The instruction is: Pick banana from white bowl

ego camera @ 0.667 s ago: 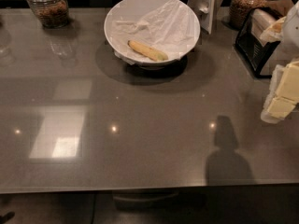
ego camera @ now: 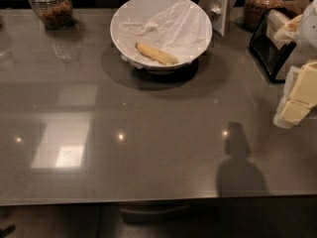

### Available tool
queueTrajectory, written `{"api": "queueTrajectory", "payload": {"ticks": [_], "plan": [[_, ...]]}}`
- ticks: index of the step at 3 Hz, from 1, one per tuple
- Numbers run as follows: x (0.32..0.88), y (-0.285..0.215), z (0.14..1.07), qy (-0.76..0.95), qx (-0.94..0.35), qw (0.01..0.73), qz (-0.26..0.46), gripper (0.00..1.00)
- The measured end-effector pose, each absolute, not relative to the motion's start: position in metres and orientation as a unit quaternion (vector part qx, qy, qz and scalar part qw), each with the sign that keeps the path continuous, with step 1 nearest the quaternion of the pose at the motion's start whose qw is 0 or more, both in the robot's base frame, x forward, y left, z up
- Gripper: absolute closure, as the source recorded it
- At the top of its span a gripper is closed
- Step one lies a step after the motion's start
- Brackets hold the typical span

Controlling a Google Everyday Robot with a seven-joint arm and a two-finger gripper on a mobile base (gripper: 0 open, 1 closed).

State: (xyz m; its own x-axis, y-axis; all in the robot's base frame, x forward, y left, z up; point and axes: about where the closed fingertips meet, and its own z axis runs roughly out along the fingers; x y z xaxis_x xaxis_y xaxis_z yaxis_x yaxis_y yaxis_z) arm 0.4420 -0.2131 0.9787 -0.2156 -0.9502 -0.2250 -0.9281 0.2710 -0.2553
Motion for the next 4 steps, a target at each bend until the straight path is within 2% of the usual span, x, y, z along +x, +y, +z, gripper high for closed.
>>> {"api": "queueTrajectory", "payload": {"ticks": [2,4], "plan": [[0.495,-0.175,0.985,0.769,-0.582,0.263,0.045,0.00],[0.589,-0.117,0.985,0.791,-0.503,0.315,0.149,0.00]]}}
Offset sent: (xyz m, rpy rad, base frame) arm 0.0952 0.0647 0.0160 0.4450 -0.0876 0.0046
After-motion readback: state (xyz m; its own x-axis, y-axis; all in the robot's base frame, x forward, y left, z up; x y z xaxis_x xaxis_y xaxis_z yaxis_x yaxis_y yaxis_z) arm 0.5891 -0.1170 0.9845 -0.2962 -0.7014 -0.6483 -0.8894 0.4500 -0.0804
